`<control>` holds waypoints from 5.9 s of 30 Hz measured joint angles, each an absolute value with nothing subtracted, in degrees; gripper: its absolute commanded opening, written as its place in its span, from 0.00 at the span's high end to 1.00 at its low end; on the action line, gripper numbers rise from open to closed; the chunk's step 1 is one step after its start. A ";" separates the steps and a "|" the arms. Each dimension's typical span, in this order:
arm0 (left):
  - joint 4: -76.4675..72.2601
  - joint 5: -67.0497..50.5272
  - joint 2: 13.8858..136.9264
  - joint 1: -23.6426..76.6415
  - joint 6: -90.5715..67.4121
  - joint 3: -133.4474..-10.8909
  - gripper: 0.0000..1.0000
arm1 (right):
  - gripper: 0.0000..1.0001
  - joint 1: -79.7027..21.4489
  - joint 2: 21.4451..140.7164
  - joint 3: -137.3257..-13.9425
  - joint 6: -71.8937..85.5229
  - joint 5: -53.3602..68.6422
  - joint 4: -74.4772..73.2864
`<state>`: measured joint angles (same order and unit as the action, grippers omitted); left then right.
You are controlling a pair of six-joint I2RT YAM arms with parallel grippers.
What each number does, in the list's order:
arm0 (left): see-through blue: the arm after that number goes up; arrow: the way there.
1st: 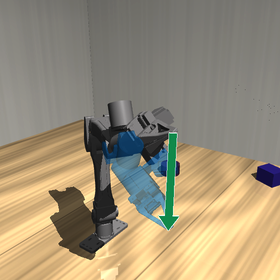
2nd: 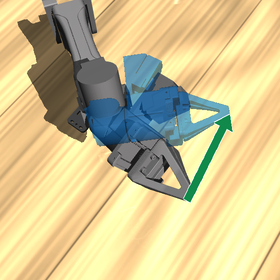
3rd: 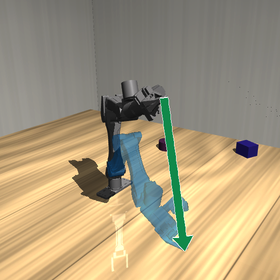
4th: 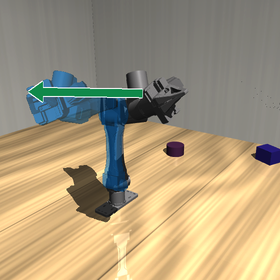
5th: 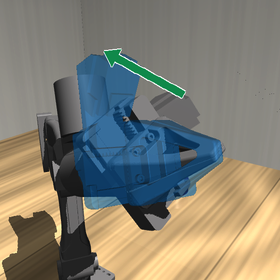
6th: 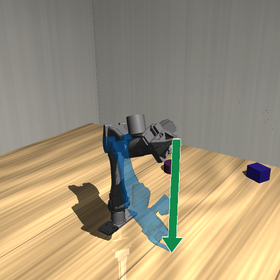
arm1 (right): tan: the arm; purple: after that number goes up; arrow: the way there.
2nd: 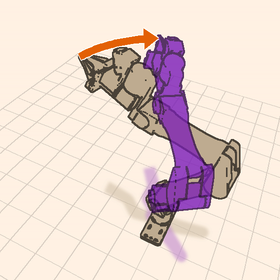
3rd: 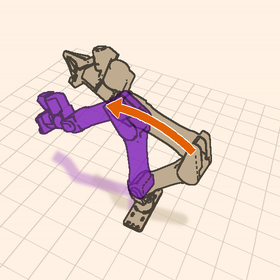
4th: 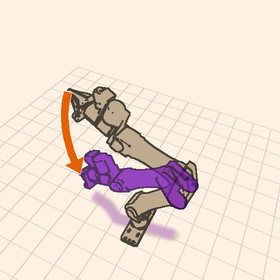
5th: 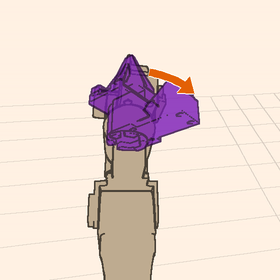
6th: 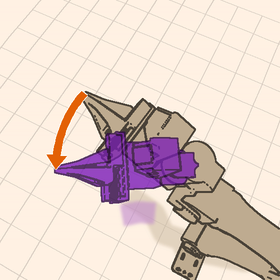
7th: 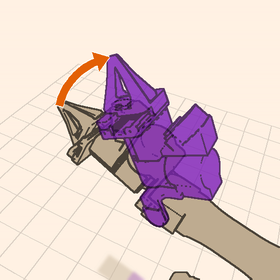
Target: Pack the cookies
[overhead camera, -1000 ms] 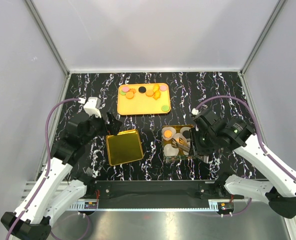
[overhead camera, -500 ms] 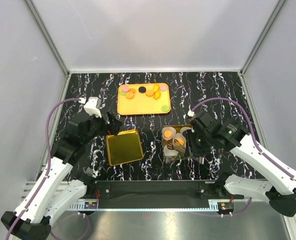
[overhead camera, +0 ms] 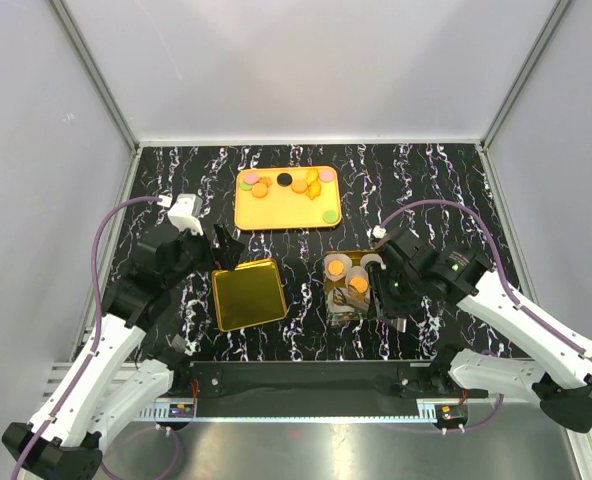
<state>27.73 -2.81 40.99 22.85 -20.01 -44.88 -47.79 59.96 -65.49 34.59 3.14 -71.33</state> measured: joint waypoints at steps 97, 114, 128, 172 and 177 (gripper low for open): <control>27.35 -2.94 40.97 22.50 -20.60 -44.88 0.01 | 0.62 -30.98 126.76 -119.44 16.45 -5.04 -56.47; 27.35 -3.09 40.84 22.50 -20.60 -44.88 0.01 | 0.68 -30.98 118.32 -118.32 15.18 -3.84 -59.79; 27.35 -3.05 40.47 22.50 -20.60 -44.88 0.01 | 0.68 -31.03 115.79 -115.39 15.18 -2.70 -59.40; 27.35 -3.09 40.01 22.50 -20.60 -44.88 0.01 | 0.70 -31.00 100.40 -109.30 15.38 -1.83 -64.01; 27.35 -3.09 40.01 22.48 -20.60 -44.88 0.01 | 0.69 -30.96 94.00 -106.74 15.86 -0.45 -67.22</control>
